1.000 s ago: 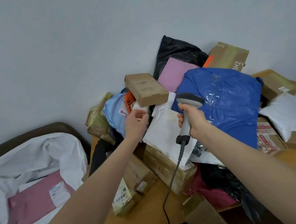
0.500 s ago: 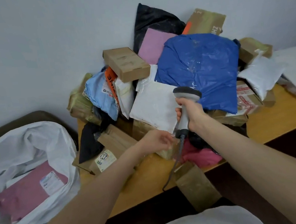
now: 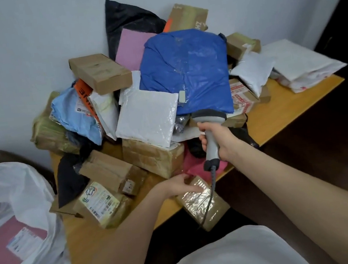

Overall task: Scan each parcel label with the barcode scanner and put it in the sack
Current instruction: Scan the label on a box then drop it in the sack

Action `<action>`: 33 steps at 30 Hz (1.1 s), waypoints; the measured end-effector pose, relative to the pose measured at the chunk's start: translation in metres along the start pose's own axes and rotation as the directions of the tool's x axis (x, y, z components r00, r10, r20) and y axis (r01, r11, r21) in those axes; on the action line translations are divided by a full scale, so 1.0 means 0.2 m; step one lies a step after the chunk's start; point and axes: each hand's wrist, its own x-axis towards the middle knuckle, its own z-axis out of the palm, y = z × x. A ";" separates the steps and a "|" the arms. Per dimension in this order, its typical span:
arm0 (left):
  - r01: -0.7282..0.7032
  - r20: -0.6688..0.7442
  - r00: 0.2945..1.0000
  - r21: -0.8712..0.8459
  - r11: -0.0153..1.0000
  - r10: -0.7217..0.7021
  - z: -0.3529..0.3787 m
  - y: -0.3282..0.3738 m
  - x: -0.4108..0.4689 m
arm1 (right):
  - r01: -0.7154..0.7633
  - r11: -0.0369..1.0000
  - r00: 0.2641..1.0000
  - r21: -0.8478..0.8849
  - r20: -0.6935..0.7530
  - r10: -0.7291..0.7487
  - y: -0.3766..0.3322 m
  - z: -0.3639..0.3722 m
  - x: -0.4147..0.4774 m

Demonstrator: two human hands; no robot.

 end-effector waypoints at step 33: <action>0.104 -0.177 0.952 -0.584 0.805 -0.251 -0.01 0.10 -0.25 | -0.167 0.961 0.985 -0.221 -0.003 0.171 0.18 -0.19 -0.14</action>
